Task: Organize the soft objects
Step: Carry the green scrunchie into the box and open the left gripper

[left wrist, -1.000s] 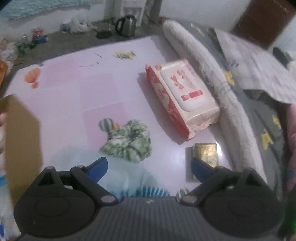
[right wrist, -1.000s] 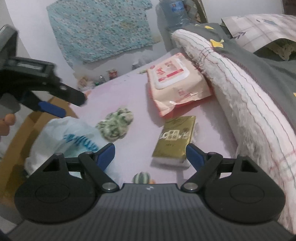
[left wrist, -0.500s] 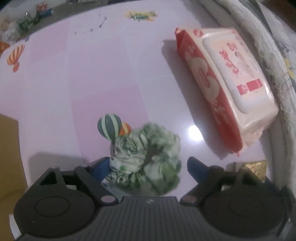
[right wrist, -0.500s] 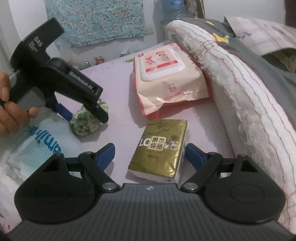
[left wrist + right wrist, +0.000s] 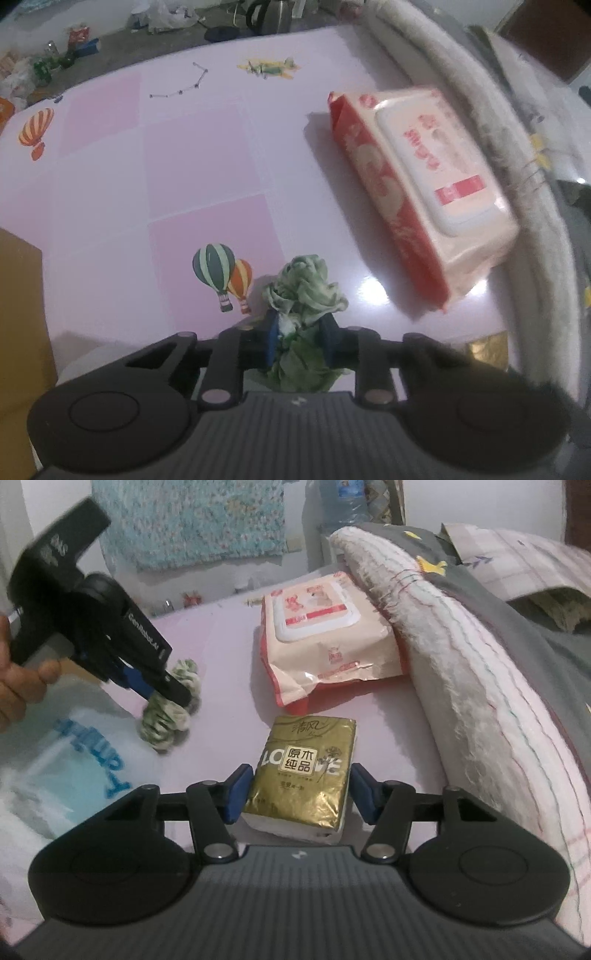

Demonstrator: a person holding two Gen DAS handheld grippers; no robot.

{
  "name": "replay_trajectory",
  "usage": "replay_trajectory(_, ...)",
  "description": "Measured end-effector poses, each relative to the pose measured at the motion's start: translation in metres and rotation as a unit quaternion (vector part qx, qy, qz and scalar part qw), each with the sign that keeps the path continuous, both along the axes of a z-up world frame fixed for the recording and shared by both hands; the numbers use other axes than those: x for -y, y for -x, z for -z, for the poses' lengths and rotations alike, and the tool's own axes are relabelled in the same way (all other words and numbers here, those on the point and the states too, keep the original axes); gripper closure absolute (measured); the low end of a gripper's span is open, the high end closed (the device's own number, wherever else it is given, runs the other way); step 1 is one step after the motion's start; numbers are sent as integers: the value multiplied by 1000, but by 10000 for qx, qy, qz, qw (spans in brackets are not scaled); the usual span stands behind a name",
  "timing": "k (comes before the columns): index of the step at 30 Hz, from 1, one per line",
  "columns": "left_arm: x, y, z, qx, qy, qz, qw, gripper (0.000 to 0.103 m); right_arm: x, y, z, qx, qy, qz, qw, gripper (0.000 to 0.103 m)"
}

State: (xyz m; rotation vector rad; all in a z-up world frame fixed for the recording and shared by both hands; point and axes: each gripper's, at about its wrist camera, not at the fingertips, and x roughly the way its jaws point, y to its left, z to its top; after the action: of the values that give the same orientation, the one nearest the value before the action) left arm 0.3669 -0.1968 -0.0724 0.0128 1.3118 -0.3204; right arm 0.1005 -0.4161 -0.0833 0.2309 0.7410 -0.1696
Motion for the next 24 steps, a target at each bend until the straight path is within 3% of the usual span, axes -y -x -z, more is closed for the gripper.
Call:
replay_trajectory(12, -18, 58, -113, 1035, 887, 62, 9906, 80, -12, 77, -55, 900, -641, 260, 9935, 47)
replay_trajectory(19, -77, 130, -176, 1750, 1195, 2, 9773, 80, -42, 107, -88, 1298, -1154, -331, 9842, 47)
replay_trajectory(24, -132, 187, -196, 2119, 1218, -306, 9692, 80, -78, 109, -101, 1307, -1516, -949, 9752, 47)
